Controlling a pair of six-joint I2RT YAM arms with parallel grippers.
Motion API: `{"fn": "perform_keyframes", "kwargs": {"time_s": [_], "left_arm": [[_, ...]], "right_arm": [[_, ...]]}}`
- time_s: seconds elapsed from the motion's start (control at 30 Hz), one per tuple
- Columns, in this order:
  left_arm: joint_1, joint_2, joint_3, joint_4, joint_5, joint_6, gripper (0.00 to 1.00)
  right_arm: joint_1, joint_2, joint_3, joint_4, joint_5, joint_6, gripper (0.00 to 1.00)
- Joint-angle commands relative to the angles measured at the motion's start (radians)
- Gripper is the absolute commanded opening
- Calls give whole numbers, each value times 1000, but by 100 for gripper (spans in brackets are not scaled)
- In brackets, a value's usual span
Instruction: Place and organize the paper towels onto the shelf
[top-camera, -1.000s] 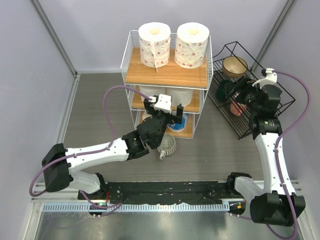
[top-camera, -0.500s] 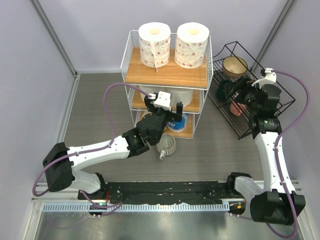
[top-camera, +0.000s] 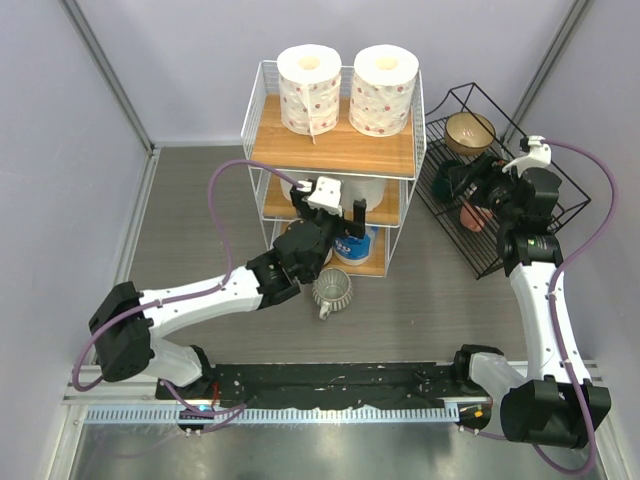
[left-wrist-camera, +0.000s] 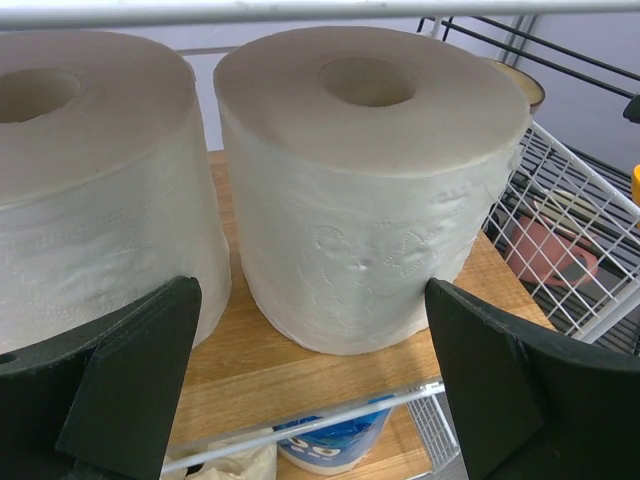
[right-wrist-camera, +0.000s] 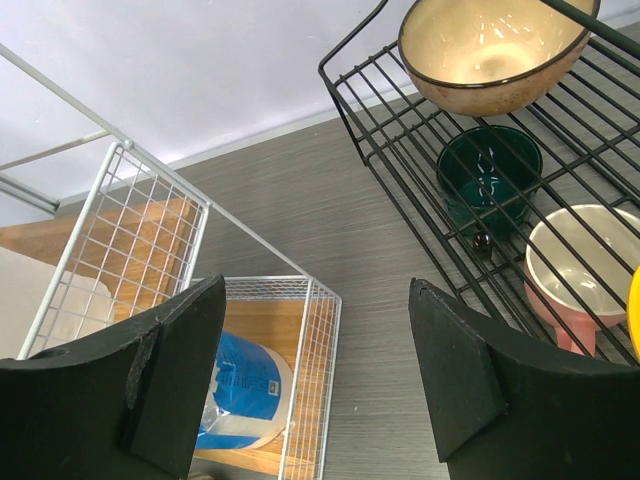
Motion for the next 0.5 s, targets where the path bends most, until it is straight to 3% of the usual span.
{"fn": "perform_keyframes", "kwargs": {"time_s": [0.0, 0.47], "left_arm": [[23, 19, 39, 60, 11, -13, 100], [49, 28, 42, 60, 40, -16, 100]], "right_arm": [[-4, -1, 30, 32, 4, -17, 79], [-4, 4, 26, 35, 9, -20, 79]]}}
